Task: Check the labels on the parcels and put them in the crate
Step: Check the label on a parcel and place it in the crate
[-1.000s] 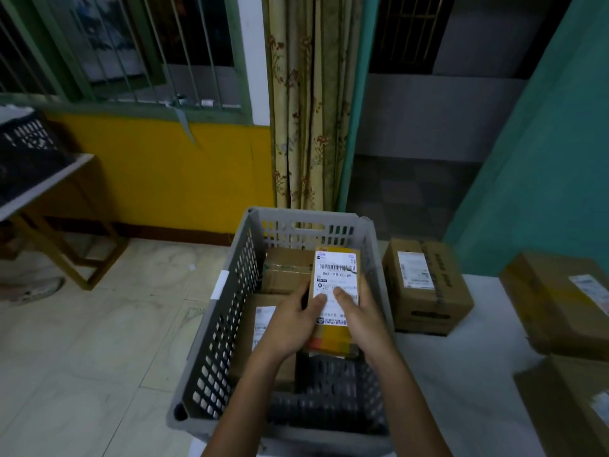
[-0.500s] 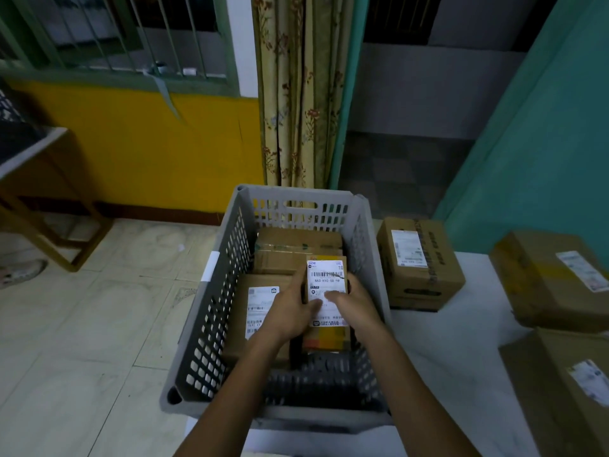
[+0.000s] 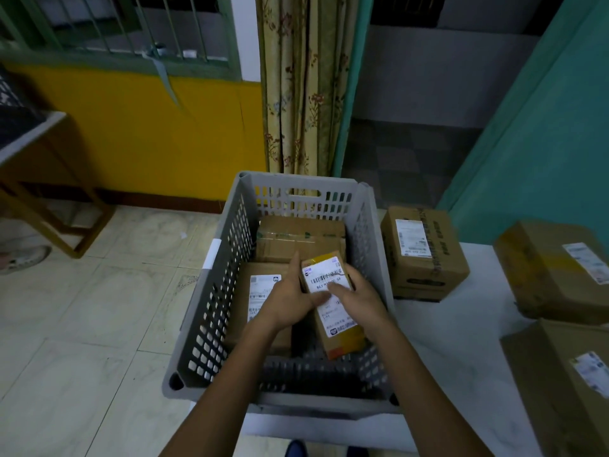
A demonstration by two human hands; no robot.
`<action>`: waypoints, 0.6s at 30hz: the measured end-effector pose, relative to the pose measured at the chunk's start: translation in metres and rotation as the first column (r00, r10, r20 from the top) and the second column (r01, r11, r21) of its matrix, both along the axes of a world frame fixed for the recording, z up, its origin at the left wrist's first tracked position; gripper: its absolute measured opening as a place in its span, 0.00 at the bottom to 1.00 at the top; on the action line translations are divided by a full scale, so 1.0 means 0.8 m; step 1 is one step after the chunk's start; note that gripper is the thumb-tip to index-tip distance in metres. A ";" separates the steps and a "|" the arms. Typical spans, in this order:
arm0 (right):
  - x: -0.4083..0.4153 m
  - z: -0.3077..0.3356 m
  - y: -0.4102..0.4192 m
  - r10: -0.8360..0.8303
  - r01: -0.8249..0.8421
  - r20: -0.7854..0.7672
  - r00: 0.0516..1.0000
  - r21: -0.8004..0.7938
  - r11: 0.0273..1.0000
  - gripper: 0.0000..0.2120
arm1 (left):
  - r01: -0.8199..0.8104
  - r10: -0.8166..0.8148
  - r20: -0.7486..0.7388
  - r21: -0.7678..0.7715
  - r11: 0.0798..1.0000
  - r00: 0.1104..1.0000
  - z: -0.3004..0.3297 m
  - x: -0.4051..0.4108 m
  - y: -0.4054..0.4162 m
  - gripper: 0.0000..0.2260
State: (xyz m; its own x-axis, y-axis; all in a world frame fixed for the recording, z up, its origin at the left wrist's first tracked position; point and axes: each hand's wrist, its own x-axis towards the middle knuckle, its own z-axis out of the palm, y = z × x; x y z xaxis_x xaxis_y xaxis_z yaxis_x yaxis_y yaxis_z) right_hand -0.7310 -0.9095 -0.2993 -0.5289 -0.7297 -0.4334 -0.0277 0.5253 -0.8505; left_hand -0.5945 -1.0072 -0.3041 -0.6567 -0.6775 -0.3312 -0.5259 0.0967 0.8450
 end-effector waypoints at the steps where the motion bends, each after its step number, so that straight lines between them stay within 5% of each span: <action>1: 0.000 0.003 0.000 0.028 -0.028 -0.021 0.999 -0.007 1.000 0.20 | -0.039 0.040 -0.022 0.022 0.999 0.999 0.001 0.003 -0.003 0.43; 4: 0.001 0.014 0.002 0.141 -0.142 -0.103 0.985 -0.010 0.990 0.22 | -0.147 0.149 -0.034 0.064 0.987 0.988 0.016 0.013 -0.015 0.25; 7: 0.004 0.021 0.001 0.220 -0.225 -0.189 0.957 -0.008 0.974 0.23 | -0.180 0.184 -0.048 0.074 0.981 0.982 0.033 0.022 -0.014 0.17; 12: 0.005 0.033 0.009 0.060 -0.076 -0.352 0.934 -0.033 0.997 0.21 | -0.368 0.379 -0.102 0.110 0.923 0.920 0.045 0.049 -0.001 0.16; 16: 0.008 0.031 0.020 0.043 -0.043 -0.242 0.969 0.005 0.999 0.30 | -0.469 0.481 -0.121 0.116 0.875 0.868 0.054 0.067 0.008 0.17; 18: 0.018 0.033 0.023 0.023 -0.031 -0.154 0.988 -0.048 0.998 0.26 | -0.431 0.435 -0.075 0.072 0.900 0.897 0.057 0.074 0.008 0.18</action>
